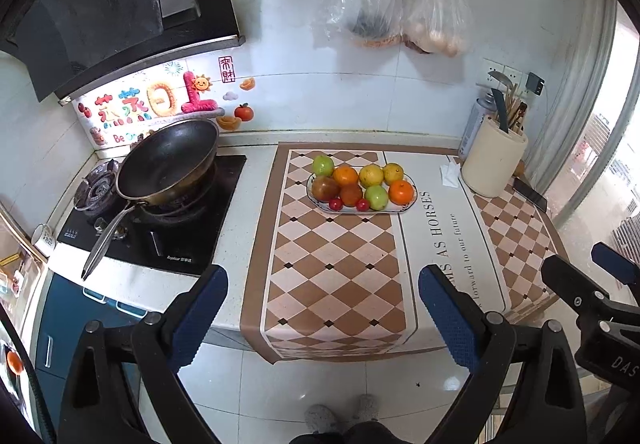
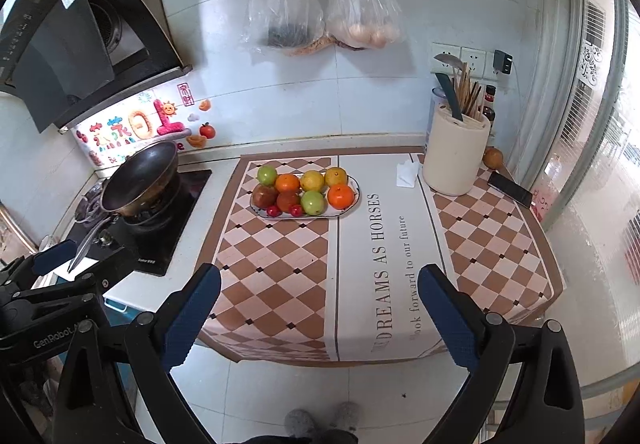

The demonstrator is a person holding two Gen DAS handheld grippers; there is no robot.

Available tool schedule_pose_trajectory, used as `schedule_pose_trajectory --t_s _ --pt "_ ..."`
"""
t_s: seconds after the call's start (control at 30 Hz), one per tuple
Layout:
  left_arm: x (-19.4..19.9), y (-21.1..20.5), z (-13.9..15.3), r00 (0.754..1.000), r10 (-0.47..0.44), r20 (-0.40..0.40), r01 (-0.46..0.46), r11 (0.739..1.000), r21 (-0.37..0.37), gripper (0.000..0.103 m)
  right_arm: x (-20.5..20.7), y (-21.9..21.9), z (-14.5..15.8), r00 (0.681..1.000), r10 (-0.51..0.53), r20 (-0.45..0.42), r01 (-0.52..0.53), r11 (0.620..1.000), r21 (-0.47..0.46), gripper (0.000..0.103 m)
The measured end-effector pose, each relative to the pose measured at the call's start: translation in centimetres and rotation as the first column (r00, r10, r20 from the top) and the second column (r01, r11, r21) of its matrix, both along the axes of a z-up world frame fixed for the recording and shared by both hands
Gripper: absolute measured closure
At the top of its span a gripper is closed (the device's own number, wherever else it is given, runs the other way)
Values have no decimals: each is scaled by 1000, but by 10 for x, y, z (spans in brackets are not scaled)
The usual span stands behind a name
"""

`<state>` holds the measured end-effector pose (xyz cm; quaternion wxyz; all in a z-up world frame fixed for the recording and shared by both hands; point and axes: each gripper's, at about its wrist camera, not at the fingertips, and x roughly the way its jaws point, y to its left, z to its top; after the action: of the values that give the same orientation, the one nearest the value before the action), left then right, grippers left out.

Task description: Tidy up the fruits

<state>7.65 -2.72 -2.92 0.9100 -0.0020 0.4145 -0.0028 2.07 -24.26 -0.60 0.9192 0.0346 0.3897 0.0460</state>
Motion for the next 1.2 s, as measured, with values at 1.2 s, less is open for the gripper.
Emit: schedule_pose_trajectory --t_s 1.2 --pt "100 -15 -44 995 58 -82 -55 997 47 1 131 -13 -57 997 -20 -72 18 999 -34 2"
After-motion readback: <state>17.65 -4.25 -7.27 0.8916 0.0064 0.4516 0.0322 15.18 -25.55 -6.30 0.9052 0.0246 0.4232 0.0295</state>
